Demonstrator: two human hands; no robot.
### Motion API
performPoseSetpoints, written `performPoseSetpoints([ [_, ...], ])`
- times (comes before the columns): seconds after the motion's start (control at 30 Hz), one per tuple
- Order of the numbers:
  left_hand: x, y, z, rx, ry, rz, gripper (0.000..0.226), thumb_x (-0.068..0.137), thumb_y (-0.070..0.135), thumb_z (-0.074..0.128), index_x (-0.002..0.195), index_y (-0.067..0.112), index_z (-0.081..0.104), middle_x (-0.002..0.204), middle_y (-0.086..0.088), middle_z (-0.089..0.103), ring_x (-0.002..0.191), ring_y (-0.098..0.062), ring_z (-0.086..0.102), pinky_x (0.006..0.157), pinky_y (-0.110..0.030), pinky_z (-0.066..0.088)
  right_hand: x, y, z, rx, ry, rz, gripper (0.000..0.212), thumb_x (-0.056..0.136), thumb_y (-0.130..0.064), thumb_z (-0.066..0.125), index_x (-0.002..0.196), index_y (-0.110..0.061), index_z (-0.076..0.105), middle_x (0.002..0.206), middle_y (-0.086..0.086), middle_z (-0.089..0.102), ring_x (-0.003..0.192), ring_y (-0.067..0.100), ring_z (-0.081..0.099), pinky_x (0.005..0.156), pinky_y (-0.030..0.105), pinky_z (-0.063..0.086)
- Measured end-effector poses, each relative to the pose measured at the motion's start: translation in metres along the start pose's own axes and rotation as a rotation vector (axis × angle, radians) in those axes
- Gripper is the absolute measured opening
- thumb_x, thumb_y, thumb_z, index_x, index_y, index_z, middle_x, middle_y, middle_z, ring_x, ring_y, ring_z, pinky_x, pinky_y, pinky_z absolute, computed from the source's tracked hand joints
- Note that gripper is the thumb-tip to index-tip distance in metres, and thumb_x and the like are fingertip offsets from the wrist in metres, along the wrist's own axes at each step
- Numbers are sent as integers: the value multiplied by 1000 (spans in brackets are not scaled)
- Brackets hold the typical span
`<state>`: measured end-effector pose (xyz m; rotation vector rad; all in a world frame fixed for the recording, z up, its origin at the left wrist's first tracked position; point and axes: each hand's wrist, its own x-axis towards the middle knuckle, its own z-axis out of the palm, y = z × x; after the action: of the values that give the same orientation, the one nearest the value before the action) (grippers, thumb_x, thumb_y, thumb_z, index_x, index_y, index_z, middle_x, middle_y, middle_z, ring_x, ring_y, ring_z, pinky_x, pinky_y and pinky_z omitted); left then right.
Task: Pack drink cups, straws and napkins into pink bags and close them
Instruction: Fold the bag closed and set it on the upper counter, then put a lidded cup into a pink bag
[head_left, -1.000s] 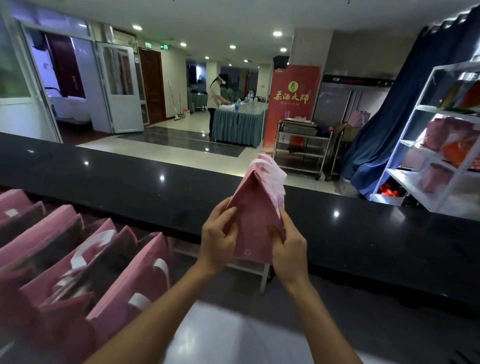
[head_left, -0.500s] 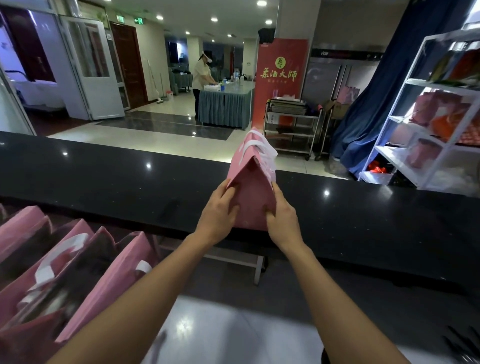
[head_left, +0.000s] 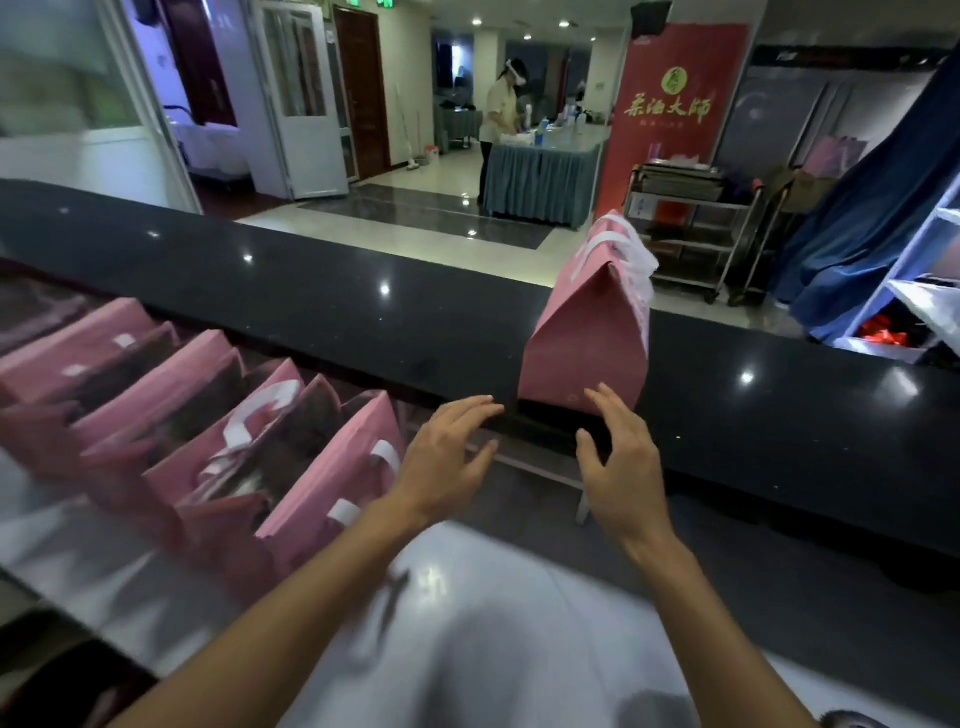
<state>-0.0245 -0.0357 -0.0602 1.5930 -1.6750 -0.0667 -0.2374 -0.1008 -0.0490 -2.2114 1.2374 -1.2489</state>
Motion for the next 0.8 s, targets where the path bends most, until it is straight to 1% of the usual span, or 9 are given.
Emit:
performPoseSetpoints([
  [0.13, -46, -20, -38, 120, 33, -10, 37, 90, 17, 68, 126, 18, 68, 130, 2, 66, 123, -13, 57, 109, -31, 44, -16, -20, 33, 46, -228, -11, 47, 97, -11, 62, 142, -17, 54, 146, 0, 53, 138, 16, 44, 114, 25, 31],
  [0.2, -62, -28, -57, 167, 56, -14, 34, 89, 21, 61, 122, 15, 71, 125, 1, 69, 118, -15, 60, 107, -32, 45, -24, -34, 52, 44, -335, -34, 45, 98, -14, 62, 142, -19, 54, 147, -1, 52, 139, 16, 43, 116, 27, 31],
  [0.27, -74, -35, -73, 200, 52, -34, 38, 89, 26, 53, 119, 13, 72, 122, -1, 70, 116, -18, 62, 106, -34, 47, -30, -47, 67, 37, -409, -51, 43, 99, -18, 61, 141, -20, 56, 147, -1, 52, 138, 16, 44, 114, 27, 32],
  [0.33, -82, -40, -80, 234, 14, -26, 39, 88, 27, 52, 119, 13, 72, 121, -3, 71, 114, -21, 63, 102, -36, 49, -36, -57, 78, 24, -456, -53, 42, 99, -21, 61, 141, -21, 56, 146, -1, 54, 136, 16, 47, 113, 28, 35],
  [0.47, -89, -44, -69, 258, -102, 23, 35, 89, 25, 63, 123, 17, 69, 118, 0, 71, 108, -22, 63, 93, -39, 53, -51, -61, 81, -42, -487, 21, 43, 100, -26, 59, 143, -24, 53, 146, -5, 53, 136, 14, 46, 113, 31, 36],
  [0.53, -88, -44, -55, 255, -181, 50, 37, 89, 24, 67, 126, 19, 66, 121, 2, 70, 110, -22, 62, 91, -43, 53, -61, -53, 71, -97, -477, 90, 44, 101, -28, 58, 144, -25, 52, 148, -6, 52, 138, 14, 44, 114, 32, 36],
  [0.63, -85, -34, -31, 213, -311, 92, 38, 95, 30, 60, 133, 24, 61, 131, 5, 65, 121, -21, 58, 97, -46, 49, -78, -31, 44, -224, -458, 223, 44, 100, -30, 57, 144, -25, 52, 150, -5, 49, 140, 17, 40, 115, 37, 35],
  [0.73, -85, -14, -4, 181, -440, 136, 40, 101, 36, 52, 141, 29, 54, 142, 10, 56, 133, -16, 48, 106, -39, 40, -104, -3, 3, -412, -474, 378, 47, 100, -33, 57, 145, -24, 50, 155, 0, 43, 143, 23, 35, 113, 45, 34],
  [0.8, -87, 1, 12, 151, -503, 177, 42, 102, 38, 50, 143, 30, 51, 145, 11, 54, 135, -15, 46, 108, -37, 37, -125, 15, -27, -553, -510, 482, 51, 100, -35, 57, 148, -23, 46, 158, 3, 37, 146, 26, 30, 111, 47, 32],
])
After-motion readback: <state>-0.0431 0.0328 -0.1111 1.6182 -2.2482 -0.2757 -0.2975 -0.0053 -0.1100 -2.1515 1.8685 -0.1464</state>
